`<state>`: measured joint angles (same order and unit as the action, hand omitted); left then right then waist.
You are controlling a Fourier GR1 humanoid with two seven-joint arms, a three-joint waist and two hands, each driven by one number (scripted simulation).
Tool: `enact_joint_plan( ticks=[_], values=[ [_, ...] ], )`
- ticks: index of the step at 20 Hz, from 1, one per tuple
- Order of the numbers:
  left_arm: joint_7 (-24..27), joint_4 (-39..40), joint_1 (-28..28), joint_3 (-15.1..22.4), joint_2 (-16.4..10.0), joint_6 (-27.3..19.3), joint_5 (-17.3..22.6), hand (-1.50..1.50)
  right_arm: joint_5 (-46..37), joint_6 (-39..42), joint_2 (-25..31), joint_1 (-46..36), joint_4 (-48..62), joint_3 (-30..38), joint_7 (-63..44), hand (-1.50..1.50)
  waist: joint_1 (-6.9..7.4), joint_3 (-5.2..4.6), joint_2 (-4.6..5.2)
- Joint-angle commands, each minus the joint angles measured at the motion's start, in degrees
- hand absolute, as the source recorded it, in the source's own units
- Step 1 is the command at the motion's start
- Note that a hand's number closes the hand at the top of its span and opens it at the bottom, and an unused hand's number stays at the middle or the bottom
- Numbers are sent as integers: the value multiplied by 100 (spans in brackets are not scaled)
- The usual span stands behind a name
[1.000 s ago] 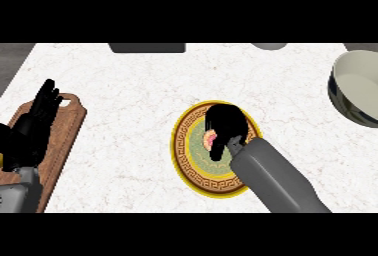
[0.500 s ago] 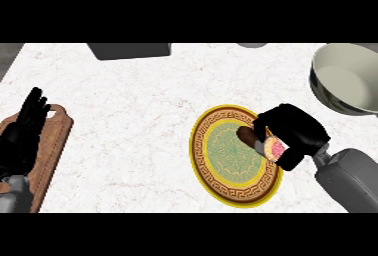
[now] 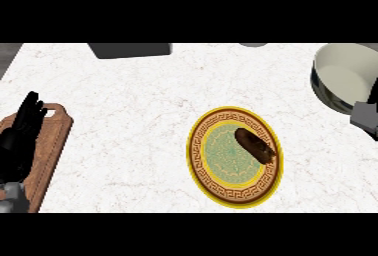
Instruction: Pick the cupcake from the plate and place it in the bowl
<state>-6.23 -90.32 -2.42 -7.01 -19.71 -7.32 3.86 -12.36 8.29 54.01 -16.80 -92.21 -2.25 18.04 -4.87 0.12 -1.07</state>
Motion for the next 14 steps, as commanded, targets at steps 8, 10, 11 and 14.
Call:
enact_joint_plan(
  ticks=[8,10,11,14],
  values=[
    [-9,-84,-177,219,187,213,-114,0,781,1039,484,215,1905,1594,1376,150,533,-10,117],
    [-59,377,-796,50,-26,352,-58,0,923,1363,523,-484,2502,1466,1242,150,576,-12,139],
    [-46,482,-890,220,256,72,-286,0,684,1340,442,-355,2652,1427,1524,150,537,-11,131],
    [-150,163,-584,179,103,311,-171,0,147,955,-19,-1039,3465,945,1672,150,660,-8,147]
  ],
)
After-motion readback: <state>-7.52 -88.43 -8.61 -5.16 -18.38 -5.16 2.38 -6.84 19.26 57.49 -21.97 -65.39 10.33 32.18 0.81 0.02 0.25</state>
